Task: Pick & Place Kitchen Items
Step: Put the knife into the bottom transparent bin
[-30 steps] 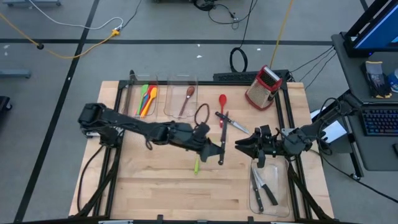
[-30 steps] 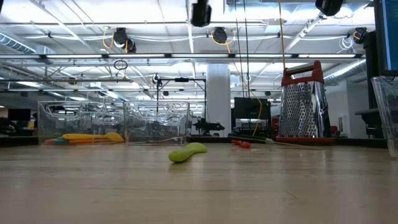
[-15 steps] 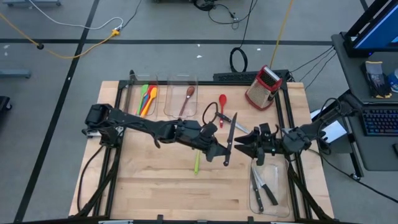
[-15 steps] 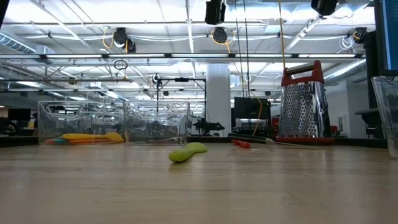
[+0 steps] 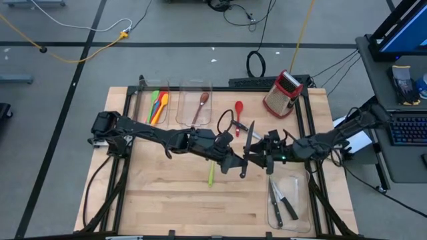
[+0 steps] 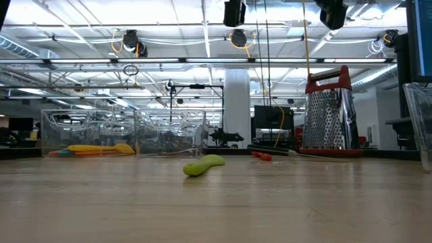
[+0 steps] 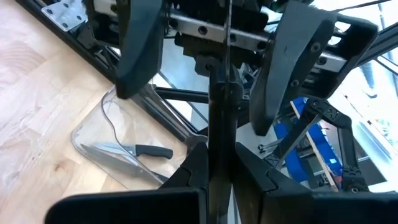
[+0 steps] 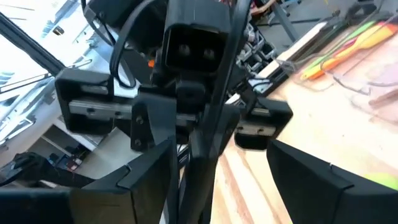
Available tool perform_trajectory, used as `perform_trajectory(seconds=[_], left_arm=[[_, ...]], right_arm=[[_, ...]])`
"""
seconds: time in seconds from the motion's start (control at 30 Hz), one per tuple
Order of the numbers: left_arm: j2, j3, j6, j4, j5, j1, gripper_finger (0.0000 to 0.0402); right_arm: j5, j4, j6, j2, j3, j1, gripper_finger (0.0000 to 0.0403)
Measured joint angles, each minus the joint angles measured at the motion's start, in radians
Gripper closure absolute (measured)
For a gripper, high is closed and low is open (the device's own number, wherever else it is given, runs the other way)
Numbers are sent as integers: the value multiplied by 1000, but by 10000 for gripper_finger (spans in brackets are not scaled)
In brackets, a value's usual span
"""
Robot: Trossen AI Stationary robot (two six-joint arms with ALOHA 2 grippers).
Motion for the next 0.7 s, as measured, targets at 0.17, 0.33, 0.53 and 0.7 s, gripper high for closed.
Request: perform_trajectory(seconds=[0.17, 0.33, 0.53, 0.7], left_arm=[[0, 0, 2, -3, 14, 0, 373], [0, 0, 15, -5, 15, 5, 373], [0, -1, 17, -11, 15, 18, 373], [0, -2, 34, -6, 28, 21, 373]], right_arm=[[-1, 23, -29, 3, 0, -21, 169], [-1, 23, -30, 4, 0, -34, 223], [-1, 26, -32, 3, 1, -48, 328], [-2, 22, -29, 2, 1, -48, 364]])
